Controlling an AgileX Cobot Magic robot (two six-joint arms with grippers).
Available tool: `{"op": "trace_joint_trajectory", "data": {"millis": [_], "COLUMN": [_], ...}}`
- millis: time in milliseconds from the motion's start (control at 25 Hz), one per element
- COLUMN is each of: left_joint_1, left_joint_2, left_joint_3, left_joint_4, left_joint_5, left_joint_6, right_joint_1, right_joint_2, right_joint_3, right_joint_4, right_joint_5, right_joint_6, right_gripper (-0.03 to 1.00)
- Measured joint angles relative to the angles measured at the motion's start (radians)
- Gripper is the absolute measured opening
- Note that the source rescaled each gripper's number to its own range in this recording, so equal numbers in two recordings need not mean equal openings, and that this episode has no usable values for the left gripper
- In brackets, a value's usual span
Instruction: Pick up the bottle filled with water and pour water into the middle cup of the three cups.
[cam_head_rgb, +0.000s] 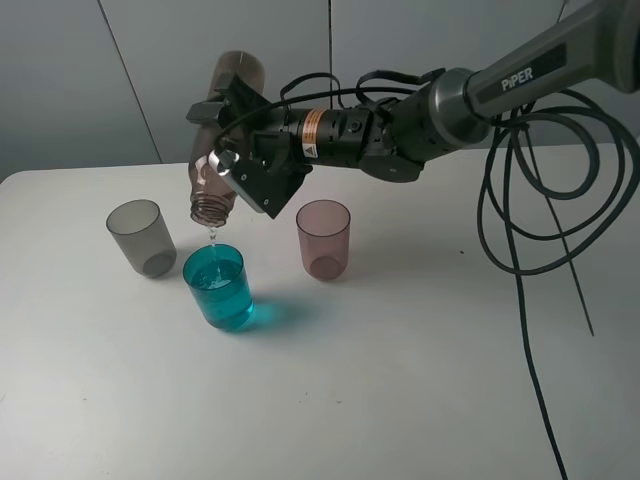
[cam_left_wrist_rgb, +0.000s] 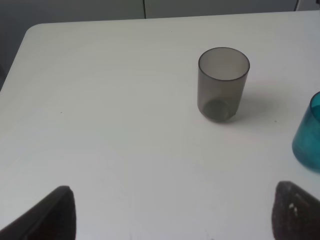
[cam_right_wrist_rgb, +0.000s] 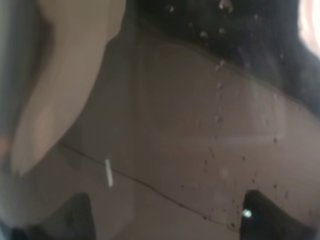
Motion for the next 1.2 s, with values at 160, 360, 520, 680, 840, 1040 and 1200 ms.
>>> {"op": "trace_joint_trajectory", "data": {"millis": [160,360,520,680,840,1040,1200], "left_joint_1": [0.0,0.0,0.0,0.0,0.0,0.0,0.0], "left_joint_2": [0.0,0.0,0.0,0.0,0.0,0.0,0.0], "left_joint_3": [0.0,0.0,0.0,0.0,0.0,0.0,0.0], "left_joint_4": [0.0,0.0,0.0,0.0,0.0,0.0,0.0], "left_joint_5": [0.0,0.0,0.0,0.0,0.0,0.0,0.0], "left_joint_6": [0.0,0.0,0.0,0.0,0.0,0.0,0.0], "right_joint_1": [0.009,0.02,0.02,0.02,0.02,0.017,-0.028], "right_joint_2": [0.0,0.0,0.0,0.0,-0.002,-0.034,-0.098], "right_joint_3": [0.0,-0.002,-0.002,-0.002,-0.002,-0.002,0.011], "right_joint_4": [-0.04,-0.07,-0.074,-0.082,-0.076,-0.07,-0.07], "right_joint_5": [-0.011,-0.013,-0.013,-0.013,0.016,0.066,0.064], "right_joint_6": [-0.004,-0.006,0.035,0.216,0.446,0.79,1.136], "right_gripper": [0.03,0.03,0.03,0.03,0.03,0.03,0.03]}}
